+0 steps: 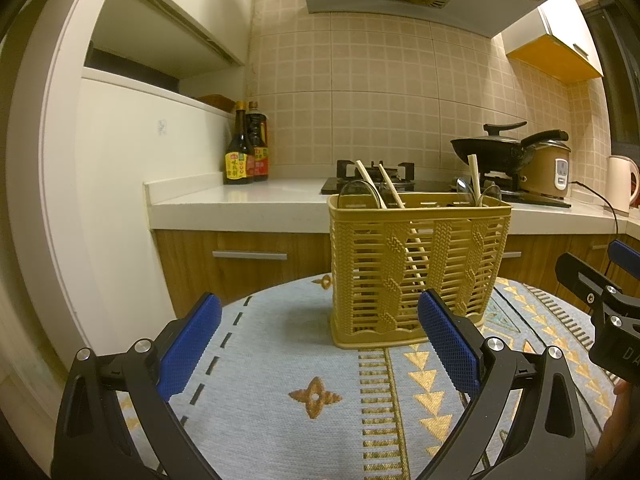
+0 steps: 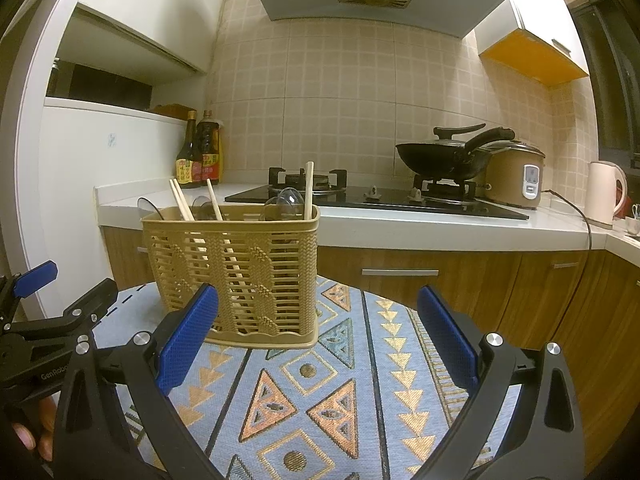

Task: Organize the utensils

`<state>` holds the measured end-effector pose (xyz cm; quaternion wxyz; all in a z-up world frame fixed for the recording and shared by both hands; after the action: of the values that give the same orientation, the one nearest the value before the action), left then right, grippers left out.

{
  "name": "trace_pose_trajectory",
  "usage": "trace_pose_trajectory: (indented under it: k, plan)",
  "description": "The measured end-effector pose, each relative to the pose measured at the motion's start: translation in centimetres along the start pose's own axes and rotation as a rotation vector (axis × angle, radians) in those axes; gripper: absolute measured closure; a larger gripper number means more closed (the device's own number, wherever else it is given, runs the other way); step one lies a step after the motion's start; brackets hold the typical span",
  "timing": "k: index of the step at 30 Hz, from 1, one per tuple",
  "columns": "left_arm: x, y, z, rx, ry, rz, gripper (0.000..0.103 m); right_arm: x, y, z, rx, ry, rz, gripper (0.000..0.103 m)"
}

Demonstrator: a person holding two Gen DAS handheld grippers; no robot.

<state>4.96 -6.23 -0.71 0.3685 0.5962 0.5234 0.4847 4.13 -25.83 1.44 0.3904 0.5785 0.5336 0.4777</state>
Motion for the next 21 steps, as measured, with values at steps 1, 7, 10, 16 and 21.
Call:
trace_pose_trajectory:
  k: [1,7,10,16,21]
  plan:
    - [0.0,0.0,0.0,0.0,0.0,0.0,0.008,0.01,0.0,0.0,0.001,0.001,0.0,0.008]
    - [0.0,0.0,0.01,0.0,0.0,0.0,0.008,-0.05,-0.08,0.06,0.006,0.004,0.0,0.008]
    - [0.01,0.0,0.01,0.001,0.0,0.001,0.008,-0.09,-0.11,0.03,0.007,0.006,-0.003,0.008]
    - [-0.02,0.0,0.05,0.001,0.001,0.001,0.008,-0.08,-0.16,0.04,0.009,0.008,-0.003,0.008]
    - [0.0,0.04,0.08,0.001,0.0,0.002,0.008,-0.07,-0.18,0.13,0.012,0.007,-0.007,0.008]
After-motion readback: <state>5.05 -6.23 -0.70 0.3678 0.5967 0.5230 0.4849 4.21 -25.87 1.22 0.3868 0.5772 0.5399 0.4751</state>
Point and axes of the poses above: each gripper's, at about its wrist camera, not at the fingertips, and z roughly the way its jaws point, x to its left, y to its top, the point moved 5 cm from there along z, roughly the way its jaws point, and after that the axes turned 11 degrees about z, right-handed, at the moved point
